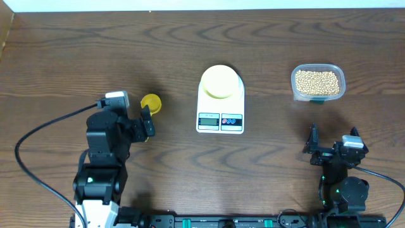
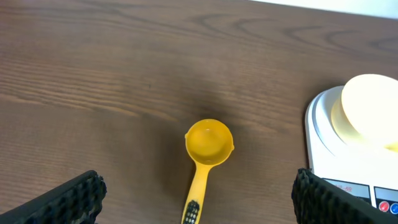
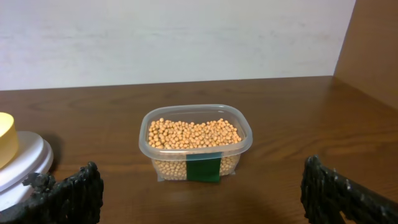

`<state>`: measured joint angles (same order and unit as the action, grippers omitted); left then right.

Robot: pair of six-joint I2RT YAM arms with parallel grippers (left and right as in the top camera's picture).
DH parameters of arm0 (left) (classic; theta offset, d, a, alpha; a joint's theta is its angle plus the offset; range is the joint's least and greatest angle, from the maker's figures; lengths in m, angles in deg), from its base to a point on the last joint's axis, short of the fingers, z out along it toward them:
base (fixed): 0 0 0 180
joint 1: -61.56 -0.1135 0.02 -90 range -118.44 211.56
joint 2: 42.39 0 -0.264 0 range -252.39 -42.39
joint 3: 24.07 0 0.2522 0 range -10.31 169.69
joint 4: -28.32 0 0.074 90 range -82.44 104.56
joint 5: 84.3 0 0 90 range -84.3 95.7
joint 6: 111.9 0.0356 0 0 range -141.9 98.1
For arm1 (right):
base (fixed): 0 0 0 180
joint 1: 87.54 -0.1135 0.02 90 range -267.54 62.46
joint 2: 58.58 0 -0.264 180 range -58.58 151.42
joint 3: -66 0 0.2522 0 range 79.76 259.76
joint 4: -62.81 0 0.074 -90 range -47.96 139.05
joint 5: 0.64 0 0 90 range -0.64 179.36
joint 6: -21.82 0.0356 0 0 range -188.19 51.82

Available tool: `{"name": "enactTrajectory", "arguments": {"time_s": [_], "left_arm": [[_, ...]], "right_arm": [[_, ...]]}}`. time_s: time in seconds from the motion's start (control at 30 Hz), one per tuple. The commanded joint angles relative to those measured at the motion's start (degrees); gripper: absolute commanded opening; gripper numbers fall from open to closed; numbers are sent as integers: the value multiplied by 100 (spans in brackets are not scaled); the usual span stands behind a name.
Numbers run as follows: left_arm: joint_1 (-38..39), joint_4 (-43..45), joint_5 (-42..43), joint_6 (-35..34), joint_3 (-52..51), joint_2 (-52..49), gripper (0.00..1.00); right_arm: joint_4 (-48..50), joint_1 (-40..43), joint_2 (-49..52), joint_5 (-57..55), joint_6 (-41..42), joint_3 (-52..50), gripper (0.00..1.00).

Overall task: Scoop item into bowl and weigh 50g on scale
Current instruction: 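Raise the left arm and move the left gripper above the yellow scoop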

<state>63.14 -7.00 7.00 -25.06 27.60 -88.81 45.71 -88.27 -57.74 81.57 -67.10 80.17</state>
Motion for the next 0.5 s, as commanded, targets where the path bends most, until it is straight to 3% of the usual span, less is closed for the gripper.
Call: {"name": "enactTrajectory", "arguments": {"time_s": [0.0,0.47], "left_arm": [[-28,-168,-50,103,256,-223,98],[-31,-673,-52,365,887,-601,97]], "right_arm": [[-11,-44,-46,-85,79,-9,99],[-11,-44,-46,-85,79,-9,99]]}}
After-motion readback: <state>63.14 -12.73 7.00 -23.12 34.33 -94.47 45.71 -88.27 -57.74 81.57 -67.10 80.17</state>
